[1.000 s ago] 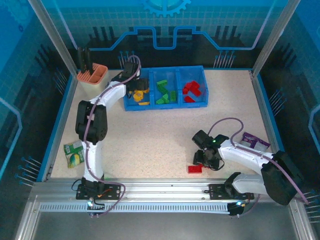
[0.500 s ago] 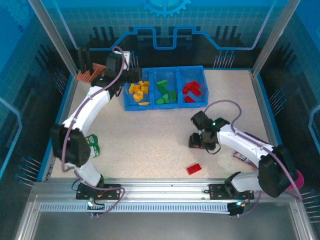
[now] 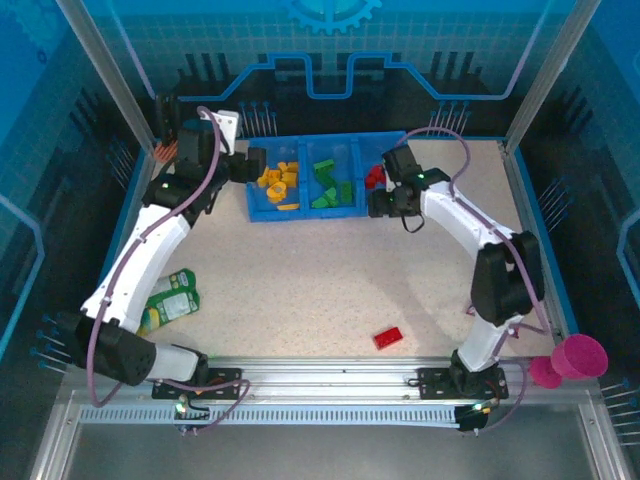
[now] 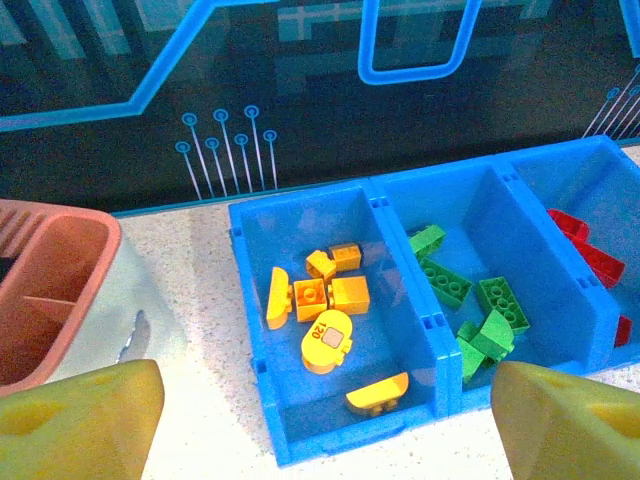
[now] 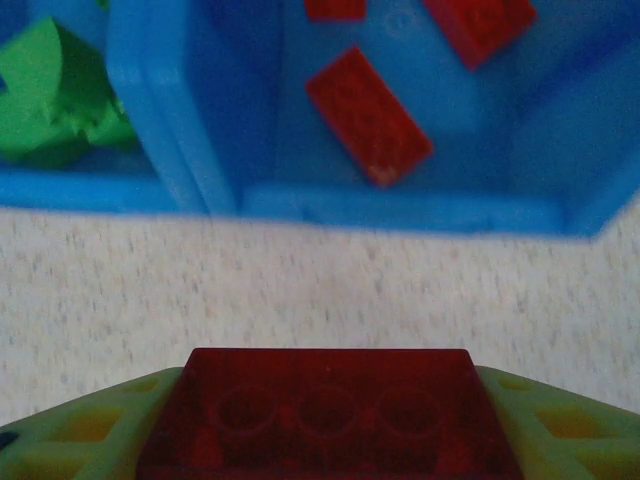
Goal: Sort the legos into containers by color
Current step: Place the lego in the container.
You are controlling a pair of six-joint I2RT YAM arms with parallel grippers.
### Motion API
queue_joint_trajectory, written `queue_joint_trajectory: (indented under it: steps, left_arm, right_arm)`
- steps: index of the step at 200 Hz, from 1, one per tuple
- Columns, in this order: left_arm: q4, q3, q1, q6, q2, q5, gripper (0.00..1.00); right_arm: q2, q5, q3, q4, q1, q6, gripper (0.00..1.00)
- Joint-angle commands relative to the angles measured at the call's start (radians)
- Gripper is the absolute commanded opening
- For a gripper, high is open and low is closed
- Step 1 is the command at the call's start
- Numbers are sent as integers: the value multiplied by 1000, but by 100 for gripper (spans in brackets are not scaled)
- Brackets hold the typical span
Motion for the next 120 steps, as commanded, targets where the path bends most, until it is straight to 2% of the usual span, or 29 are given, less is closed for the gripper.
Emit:
queue_joint_trajectory:
  steps: [1,61,120]
  left_arm:
    - [-47,-6,4,41,-46,-31,86]
    - [-104,8,4,63,-60,-45,88]
    - [-117,23,4,55,-61,-46,88]
  right_arm:
    - [86,3,107,54,-17,-32,41]
    - [311,58,309,65,-72,-34,42]
    - [478,10,494,35,-100,-38,46]
